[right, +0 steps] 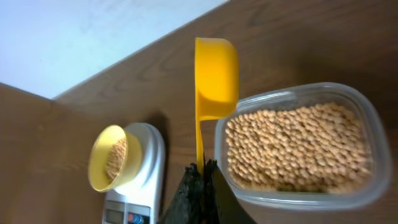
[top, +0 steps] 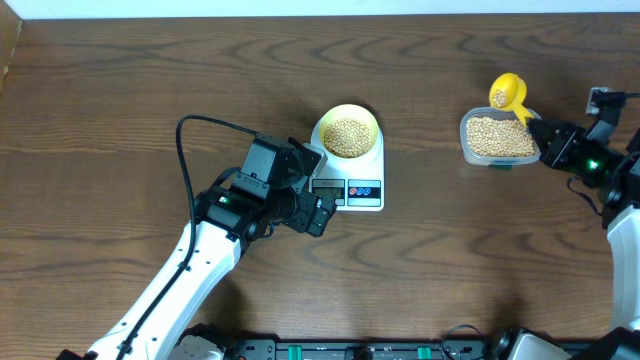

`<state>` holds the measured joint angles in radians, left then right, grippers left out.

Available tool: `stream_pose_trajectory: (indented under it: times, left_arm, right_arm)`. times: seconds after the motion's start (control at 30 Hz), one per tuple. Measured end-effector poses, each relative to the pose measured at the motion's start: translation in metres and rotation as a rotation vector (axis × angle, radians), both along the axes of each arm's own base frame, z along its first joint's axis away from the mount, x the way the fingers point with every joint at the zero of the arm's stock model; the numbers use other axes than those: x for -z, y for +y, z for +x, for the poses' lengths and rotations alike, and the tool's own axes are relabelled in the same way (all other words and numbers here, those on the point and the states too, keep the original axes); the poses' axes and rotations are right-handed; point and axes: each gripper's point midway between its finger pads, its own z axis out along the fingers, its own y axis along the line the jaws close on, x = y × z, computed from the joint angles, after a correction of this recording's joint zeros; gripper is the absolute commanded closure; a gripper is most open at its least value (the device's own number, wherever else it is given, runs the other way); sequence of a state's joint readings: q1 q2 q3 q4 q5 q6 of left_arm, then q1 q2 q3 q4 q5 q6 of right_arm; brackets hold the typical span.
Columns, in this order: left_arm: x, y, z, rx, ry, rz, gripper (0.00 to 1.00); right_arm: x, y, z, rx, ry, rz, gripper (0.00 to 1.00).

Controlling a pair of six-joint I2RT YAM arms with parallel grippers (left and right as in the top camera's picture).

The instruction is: Scoop item into bowl and weigh 50g on scale

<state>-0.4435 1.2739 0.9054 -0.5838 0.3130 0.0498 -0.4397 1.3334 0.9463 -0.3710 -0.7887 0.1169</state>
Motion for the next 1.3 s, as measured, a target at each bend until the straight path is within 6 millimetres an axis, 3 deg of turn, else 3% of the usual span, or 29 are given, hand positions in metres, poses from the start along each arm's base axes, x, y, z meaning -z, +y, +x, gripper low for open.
stream_pose_trajectory:
  times: [0.33,0.53,1.03,1.3]
  left_arm:
    - [0.0,0.0,0.0,0.0,0.0,0.0,0.02]
    - [0.0,0.0,0.0,0.0,0.0,0.0,0.02]
    - [0.0,0.0,0.0,0.0,0.0,0.0,0.02]
    - [0.0,0.0,0.0,0.0,0.0,0.0,0.02]
  right_arm:
    - [-0.005,-0.037,-0.022,0.11,0.009,-0.371,0.99]
    - [0.004,-0.044,-0.028,0.098,0.046,-0.467,0.99]
    - [0.024,-0.006,-0.017,-0.082,0.081,-0.806,0.99]
    - [0.029,0.004,-0.011,-0.123,0.076,-0.838,0.99]
